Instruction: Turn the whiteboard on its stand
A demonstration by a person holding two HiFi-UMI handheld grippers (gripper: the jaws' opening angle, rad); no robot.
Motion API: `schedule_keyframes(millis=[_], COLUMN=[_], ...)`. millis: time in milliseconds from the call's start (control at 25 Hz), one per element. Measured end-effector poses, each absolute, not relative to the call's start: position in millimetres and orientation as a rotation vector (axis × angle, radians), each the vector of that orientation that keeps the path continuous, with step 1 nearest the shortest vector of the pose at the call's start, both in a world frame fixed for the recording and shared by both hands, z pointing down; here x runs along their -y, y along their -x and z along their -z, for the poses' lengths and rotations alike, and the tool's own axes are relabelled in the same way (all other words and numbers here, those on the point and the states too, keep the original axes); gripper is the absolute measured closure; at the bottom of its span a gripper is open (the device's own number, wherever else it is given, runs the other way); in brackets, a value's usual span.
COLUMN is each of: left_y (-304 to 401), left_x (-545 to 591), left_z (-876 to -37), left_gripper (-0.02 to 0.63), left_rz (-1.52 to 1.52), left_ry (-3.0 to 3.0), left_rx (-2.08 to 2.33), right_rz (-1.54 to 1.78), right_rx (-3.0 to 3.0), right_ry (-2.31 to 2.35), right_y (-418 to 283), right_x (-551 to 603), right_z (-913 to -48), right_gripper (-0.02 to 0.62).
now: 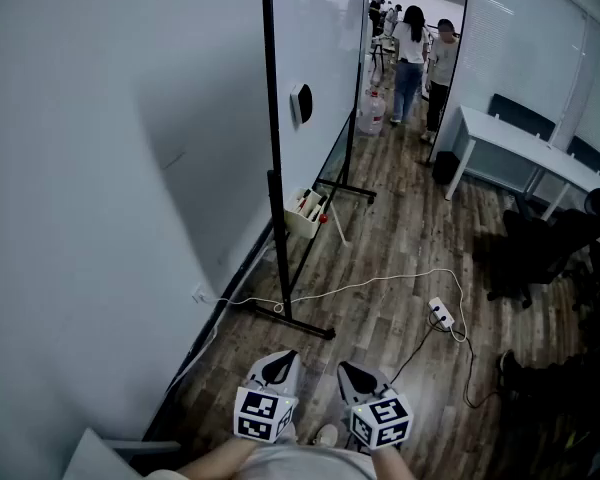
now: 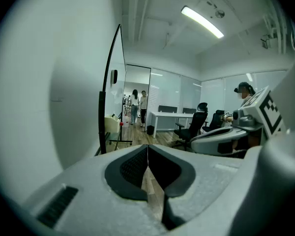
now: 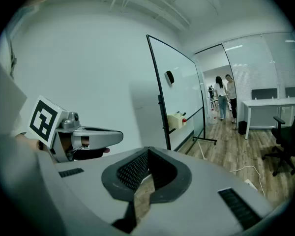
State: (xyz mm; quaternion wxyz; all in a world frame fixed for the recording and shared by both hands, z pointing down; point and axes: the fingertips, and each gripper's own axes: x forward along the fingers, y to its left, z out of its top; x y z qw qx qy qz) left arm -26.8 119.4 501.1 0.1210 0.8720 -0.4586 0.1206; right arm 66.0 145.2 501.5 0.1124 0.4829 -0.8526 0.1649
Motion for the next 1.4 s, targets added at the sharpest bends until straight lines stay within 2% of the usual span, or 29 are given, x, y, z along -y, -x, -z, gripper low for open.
schedule_keyframes(millis=[960, 1400], left_y=[81.5, 82.1], left_x=[-103.4, -79.9], left_z=[-507.2, -516.2], left_gripper=[0.595, 0.595], left_rz=[-0.362, -0.358], left_ry=[-2.578, -2.566], left_rx=[1.294, 1.274], right_rz=[-0.516, -0.523], right_rx=[2.483, 2.475], right_ry=[-1.503, -1.506], right_y=[-15.2, -14.2], right_x=[-125.6, -102.3], right_z=[-505.5, -514.1], right_gripper=[0.589, 0.589])
